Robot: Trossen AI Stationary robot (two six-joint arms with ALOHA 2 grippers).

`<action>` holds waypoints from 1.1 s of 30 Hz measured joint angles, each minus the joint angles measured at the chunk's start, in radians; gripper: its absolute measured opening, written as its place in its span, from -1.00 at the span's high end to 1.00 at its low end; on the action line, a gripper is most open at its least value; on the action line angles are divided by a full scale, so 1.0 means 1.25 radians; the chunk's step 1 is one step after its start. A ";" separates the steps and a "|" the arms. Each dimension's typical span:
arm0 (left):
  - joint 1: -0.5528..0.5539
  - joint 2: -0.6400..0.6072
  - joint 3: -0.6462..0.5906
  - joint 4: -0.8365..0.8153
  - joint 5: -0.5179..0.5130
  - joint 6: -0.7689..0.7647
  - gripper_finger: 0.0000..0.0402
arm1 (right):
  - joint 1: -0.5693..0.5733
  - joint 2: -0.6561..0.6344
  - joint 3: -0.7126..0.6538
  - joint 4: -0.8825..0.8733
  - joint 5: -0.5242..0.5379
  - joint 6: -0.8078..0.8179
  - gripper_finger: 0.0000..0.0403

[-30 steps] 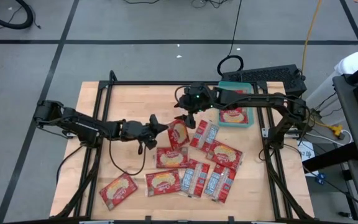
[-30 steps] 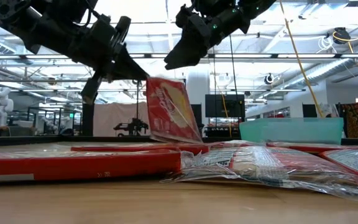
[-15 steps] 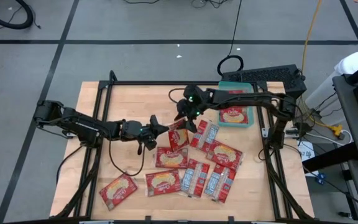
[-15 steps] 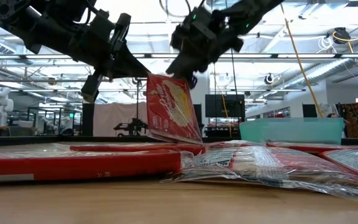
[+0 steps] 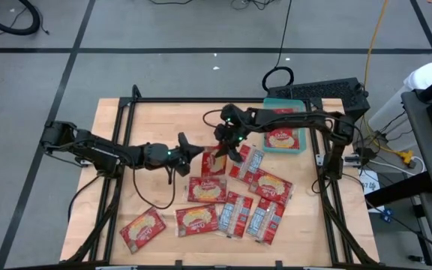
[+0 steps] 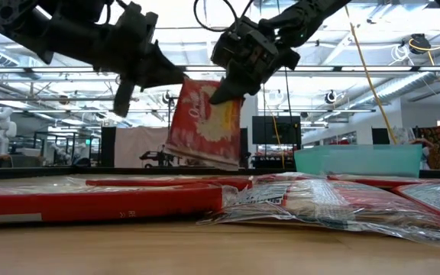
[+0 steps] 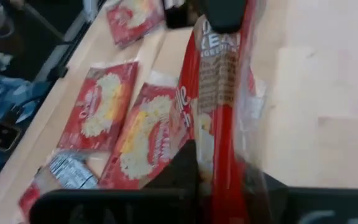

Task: Sort popcorn bags into baskets
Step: Put the red popcorn bag into the green bin

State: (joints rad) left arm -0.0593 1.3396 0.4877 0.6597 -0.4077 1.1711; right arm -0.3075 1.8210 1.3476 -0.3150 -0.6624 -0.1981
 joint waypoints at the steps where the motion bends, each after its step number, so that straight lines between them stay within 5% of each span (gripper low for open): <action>1: 0.001 0.000 0.000 0.019 -0.024 -0.033 0.91 | -0.003 -0.009 0.001 -0.017 0.021 -0.001 0.93; 7: 0.001 -0.001 0.000 0.066 -0.199 -0.264 0.46 | -0.012 -0.063 -0.035 -0.114 0.075 0.025 0.93; 13: 0.026 -0.001 0.000 0.004 -0.214 -0.652 -0.01 | 0.007 -0.154 -0.200 0.088 0.170 0.109 0.94; 20: 0.081 -0.001 0.000 -0.060 -0.034 -0.912 -0.18 | 0.011 -0.283 -0.378 0.435 0.262 0.149 0.93; 25: 0.109 -0.001 0.000 -0.031 0.052 -0.930 -0.14 | 0.000 -0.355 -0.457 0.625 0.285 0.149 0.94; 33: 0.157 -0.001 -0.004 0.038 0.205 -0.925 -0.04 | -0.004 -0.394 -0.500 0.719 0.320 0.125 0.93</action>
State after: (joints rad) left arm 0.1376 1.3384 0.4828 0.7078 -0.1510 0.0150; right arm -0.3130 1.3289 0.7227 0.5842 -0.2630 -0.0419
